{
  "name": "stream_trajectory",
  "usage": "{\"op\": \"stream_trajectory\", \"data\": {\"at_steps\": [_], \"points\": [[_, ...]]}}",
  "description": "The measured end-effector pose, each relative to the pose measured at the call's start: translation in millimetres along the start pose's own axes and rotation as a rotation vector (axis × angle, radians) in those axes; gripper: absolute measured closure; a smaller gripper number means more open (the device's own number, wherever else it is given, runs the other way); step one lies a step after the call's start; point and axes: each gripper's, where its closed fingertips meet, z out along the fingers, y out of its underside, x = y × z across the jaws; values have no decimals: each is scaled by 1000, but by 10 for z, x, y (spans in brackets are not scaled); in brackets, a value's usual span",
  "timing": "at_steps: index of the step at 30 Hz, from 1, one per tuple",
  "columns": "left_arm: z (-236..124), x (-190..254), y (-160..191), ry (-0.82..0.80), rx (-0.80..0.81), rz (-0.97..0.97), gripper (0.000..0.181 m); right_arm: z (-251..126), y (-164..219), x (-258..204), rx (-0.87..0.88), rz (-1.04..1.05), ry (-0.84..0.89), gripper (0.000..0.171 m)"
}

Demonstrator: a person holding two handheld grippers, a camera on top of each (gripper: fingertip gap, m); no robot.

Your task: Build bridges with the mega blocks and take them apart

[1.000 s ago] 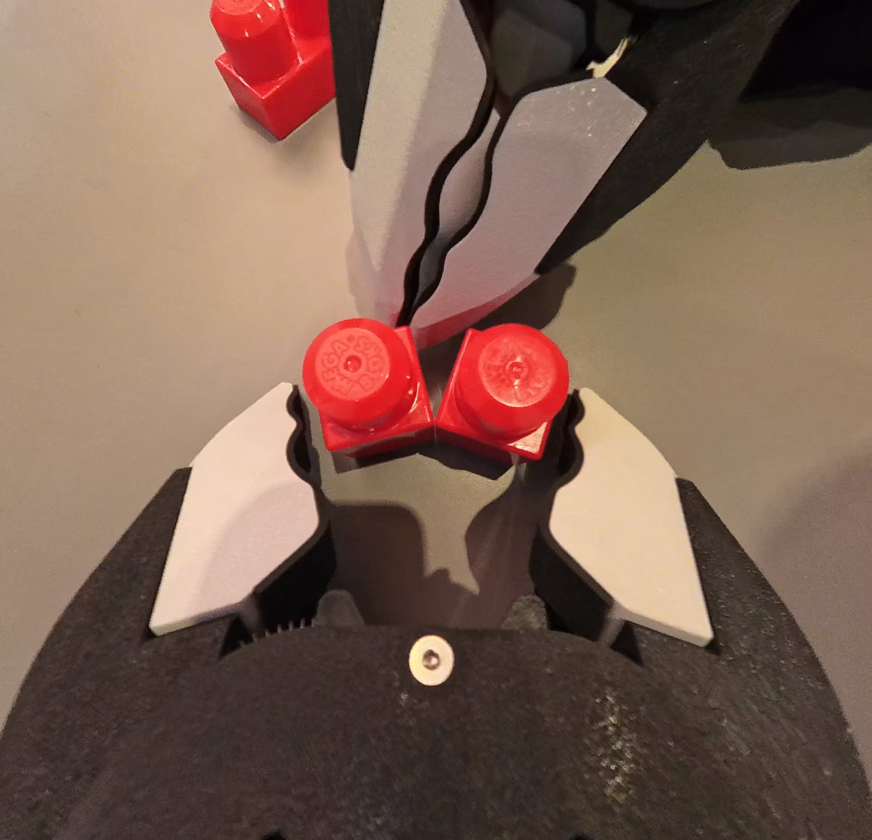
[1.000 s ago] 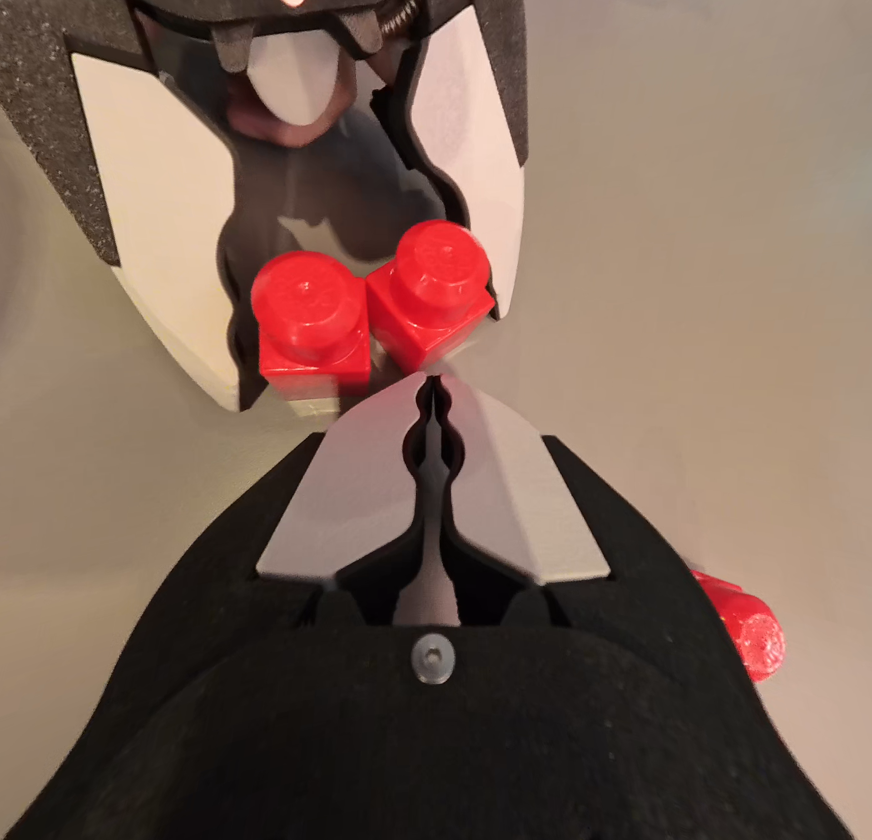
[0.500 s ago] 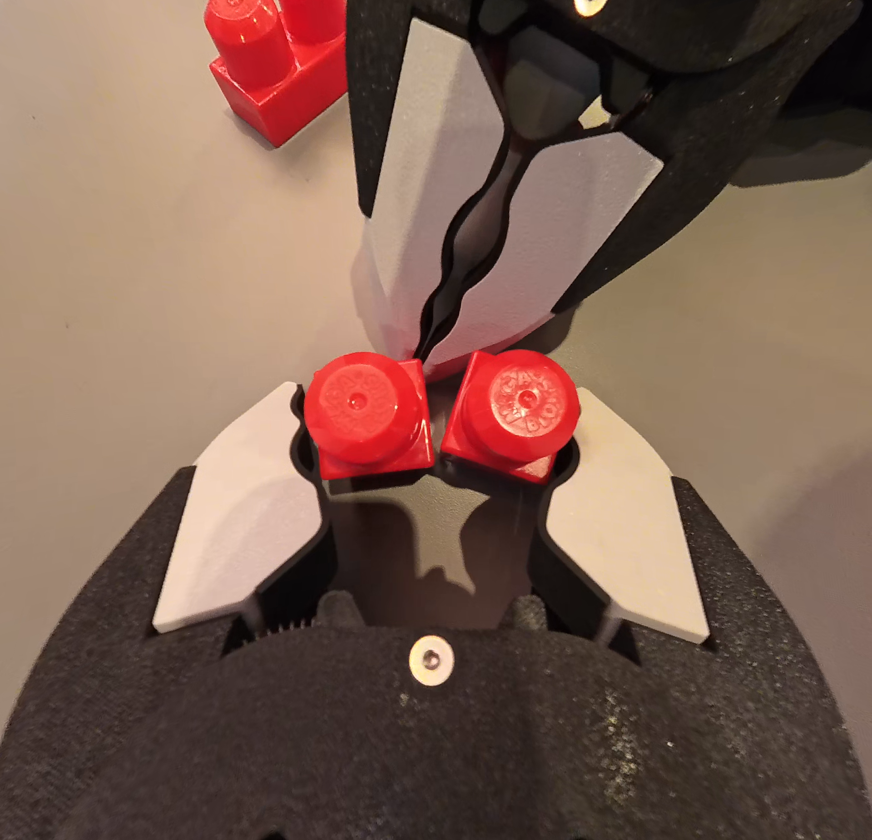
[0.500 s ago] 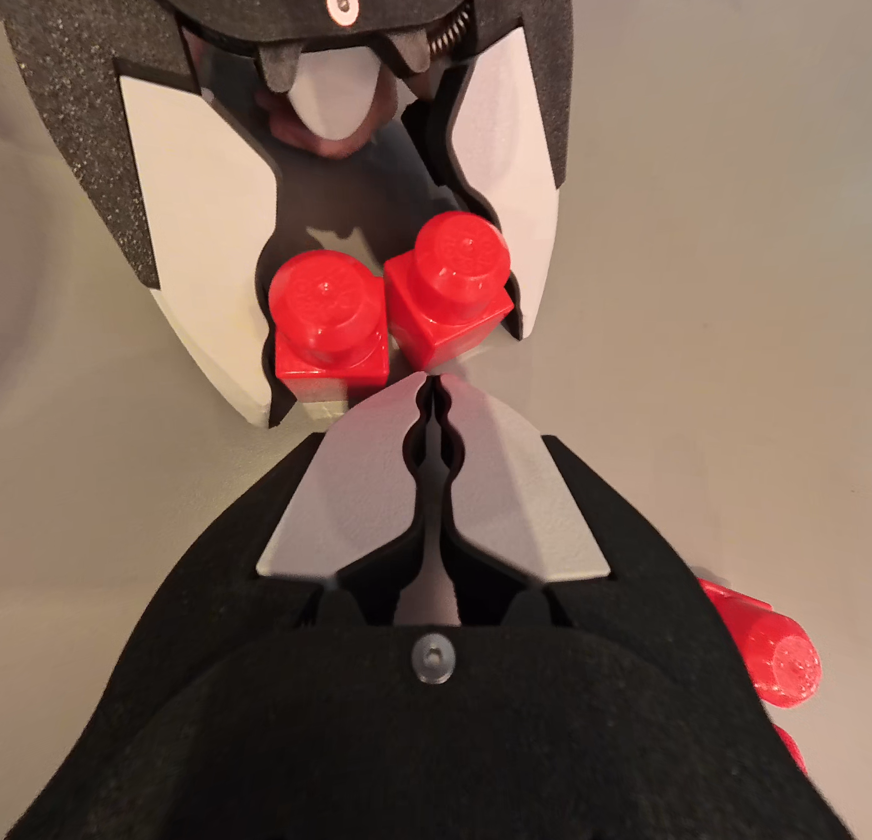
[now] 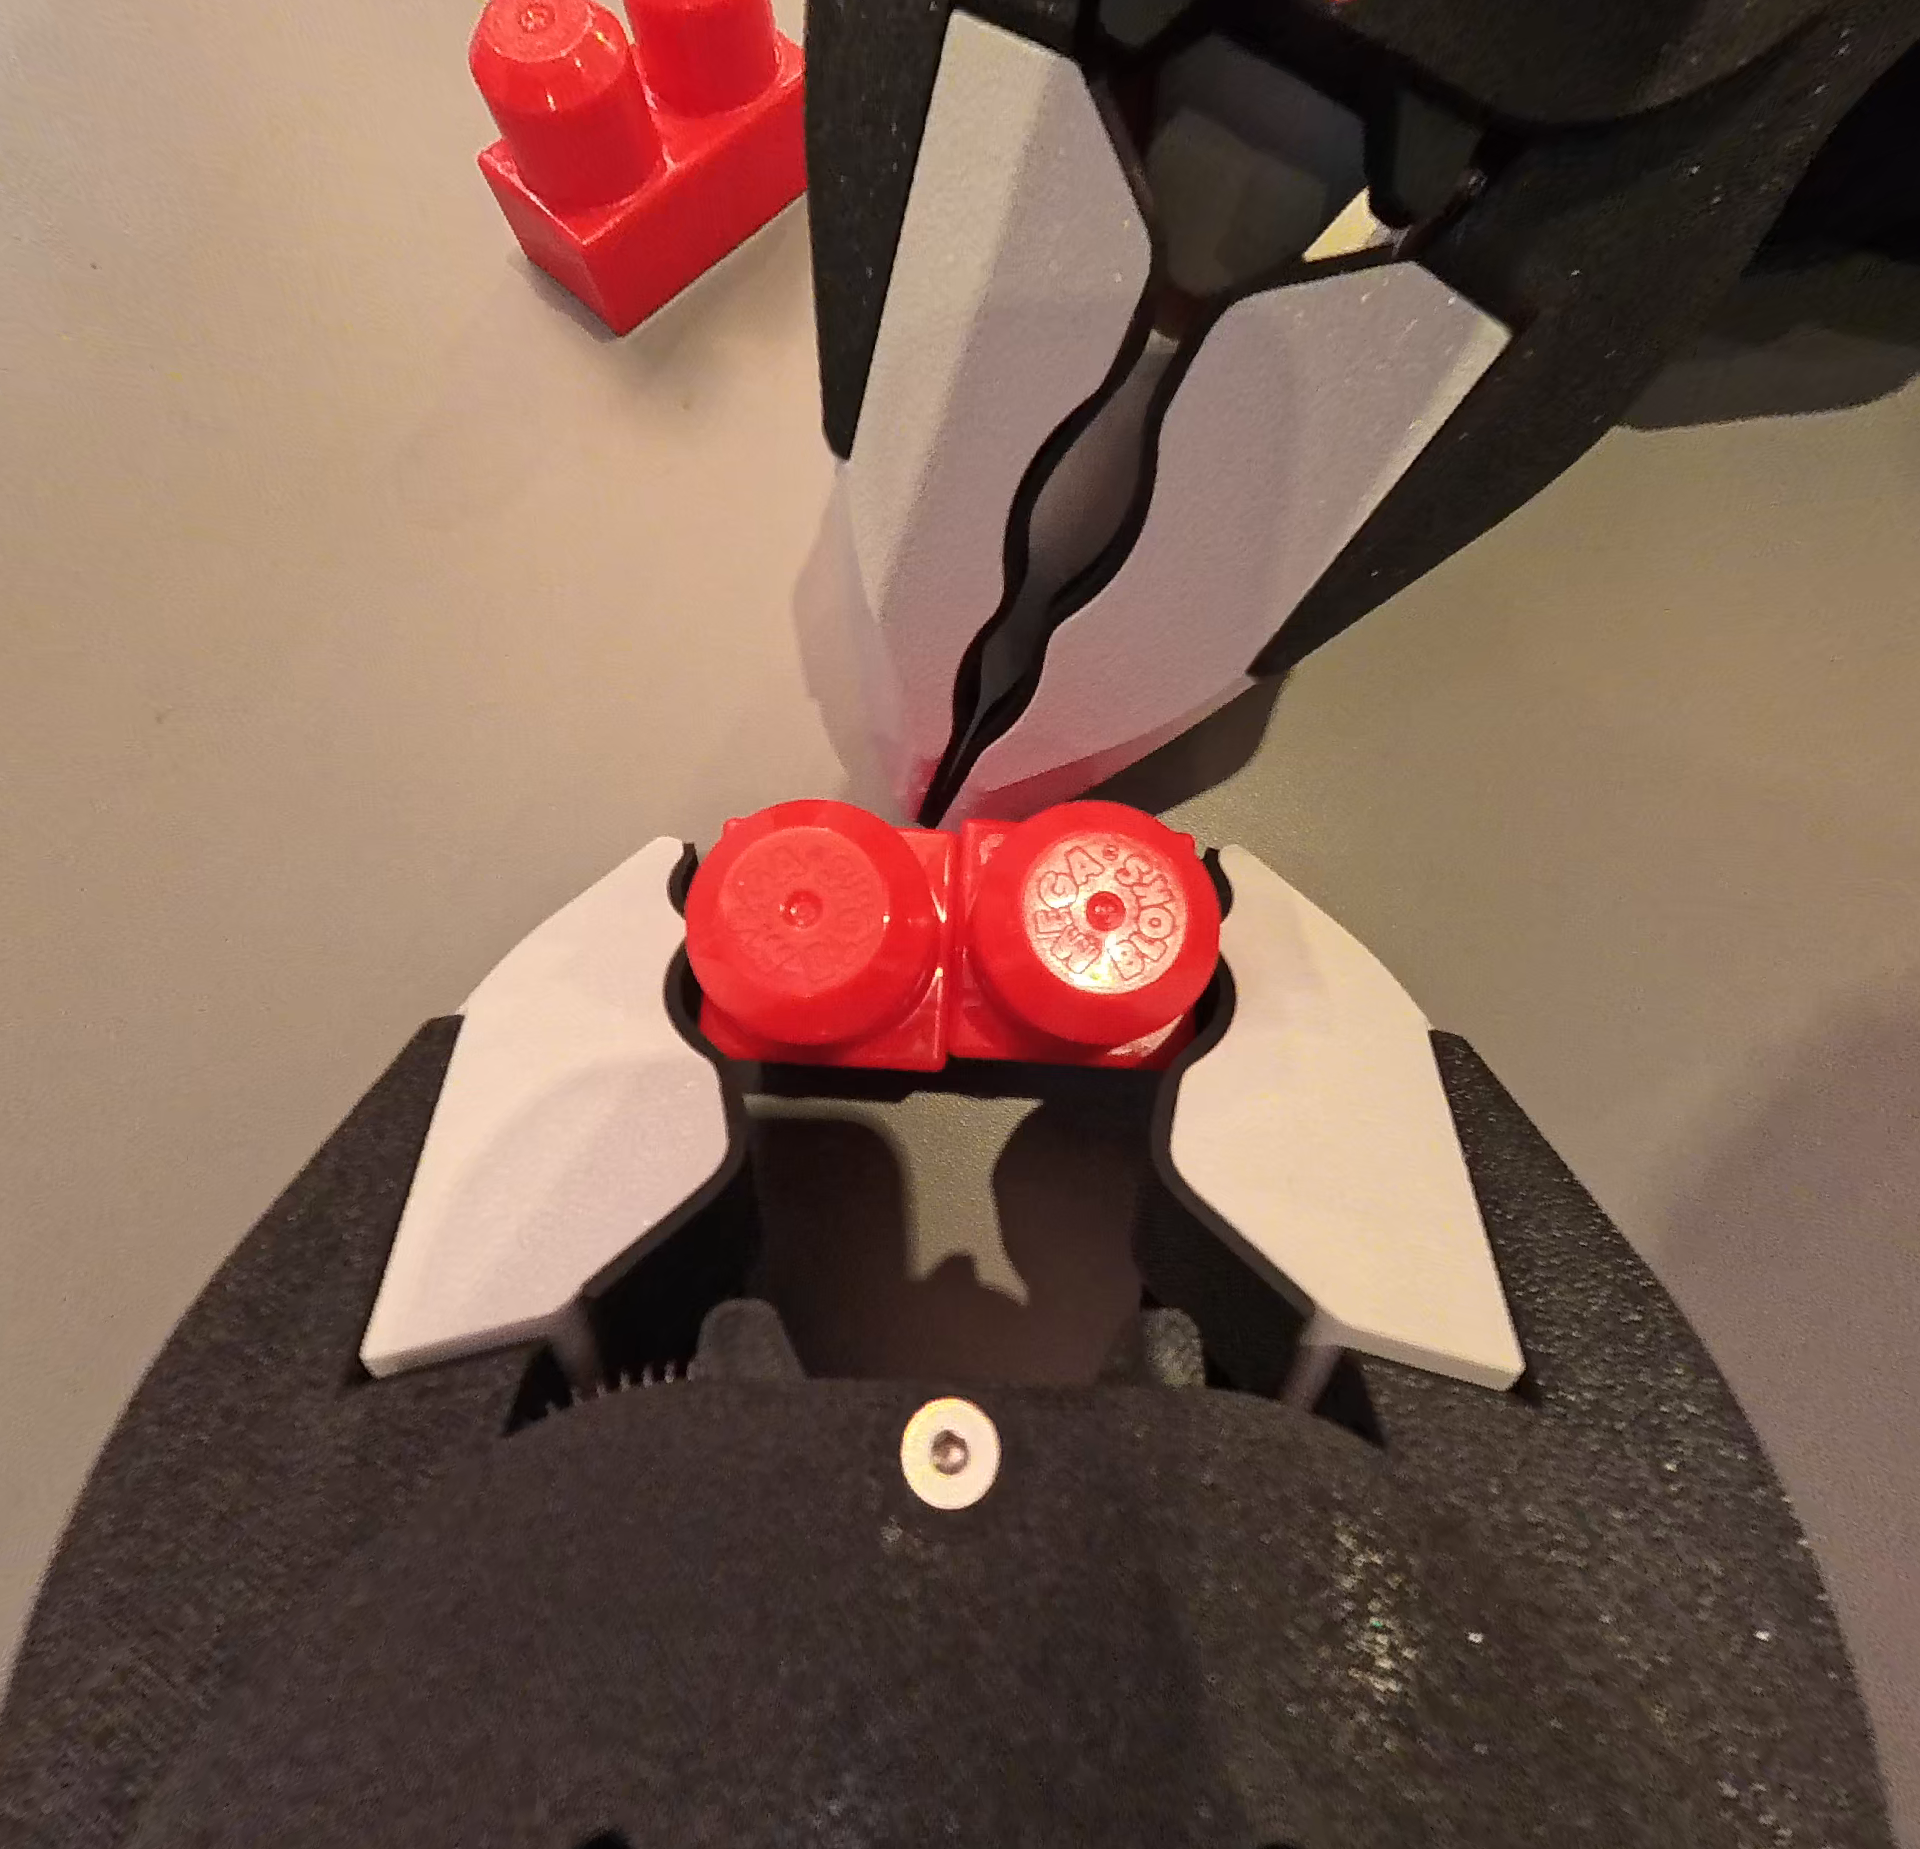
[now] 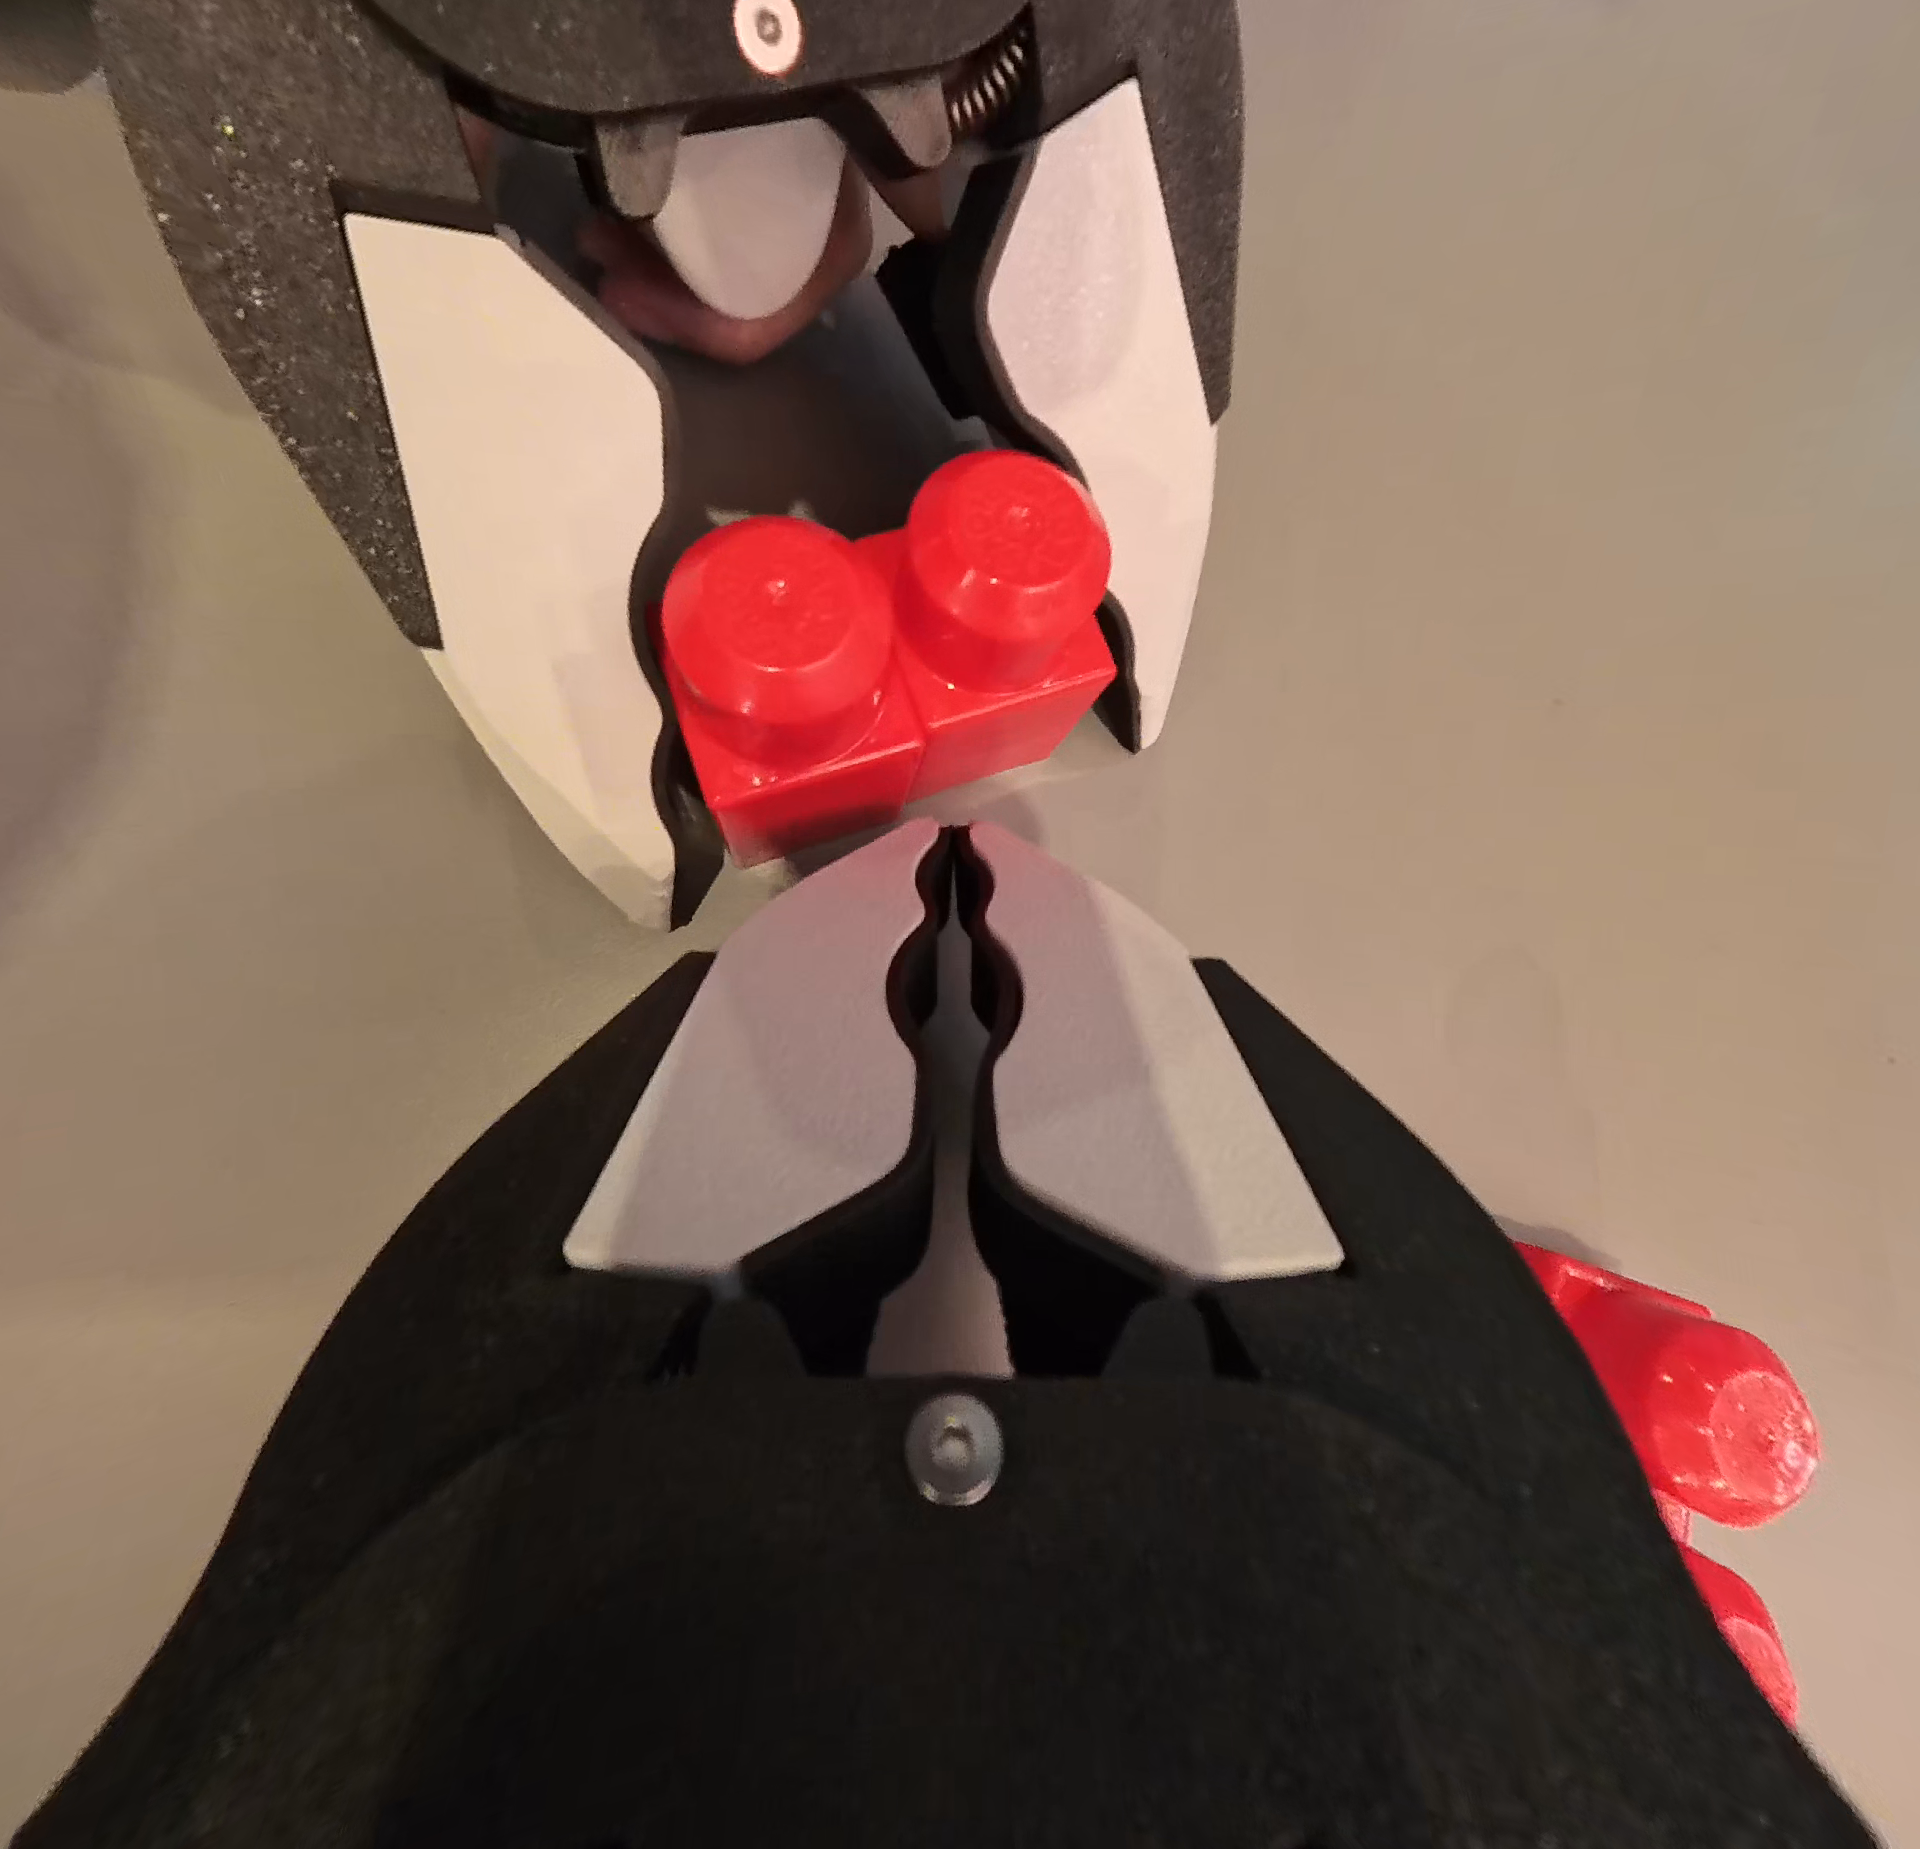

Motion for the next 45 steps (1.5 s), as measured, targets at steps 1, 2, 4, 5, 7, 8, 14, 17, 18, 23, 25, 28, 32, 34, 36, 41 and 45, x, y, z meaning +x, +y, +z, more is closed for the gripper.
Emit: {"op": "stream_trajectory", "data": {"at_steps": [1,2,4,5,7,8,14,17,18,23,25,28,32,34,36,41,45], "points": [[0,0,0,0,0,0,91,5,9,0,-3,1,0,171],[0,1,0,0,0,-1,91,9,15,-4,-6,3,-3,171],[0,0,-1,-1,1,-2,91,14,13,-12,-5,8,-8,171],[0,-1,0,-2,1,-2,91,16,4,-21,-2,12,-12,171],[1,1,0,-1,1,-2,91,22,-23,-49,7,14,-22,171],[1,0,-1,-2,2,-2,91,28,-29,-59,6,11,-23,171],[4,2,-1,-1,1,-2,91,35,-32,-75,-2,-1,-20,171],[5,3,-1,-1,1,-2,91,25,-39,-56,3,1,-11,171],[4,3,-1,-1,1,-2,91,19,-43,-37,5,1,0,171],[8,-1,-2,-1,1,-2,91,15,-67,59,13,-4,55,171],[9,-1,-2,-1,1,-2,91,23,-74,52,18,-15,57,171],[11,-3,-2,-2,2,-2,91,26,-80,51,18,-21,59,171],[15,-5,-3,-1,1,-2,91,27,-90,39,31,-6,41,171],[17,-5,-3,-1,1,-2,91,30,-85,37,29,-7,41,171],[18,-6,-4,-1,1,-1,91,33,-78,36,24,-10,43,171],[25,-21,-4,-10,2,-5,92,-5,-85,58,32,-6,53,171],[29,-29,-6,-17,1,-12,92,-80,-101,106,55,16,66,171]]}}
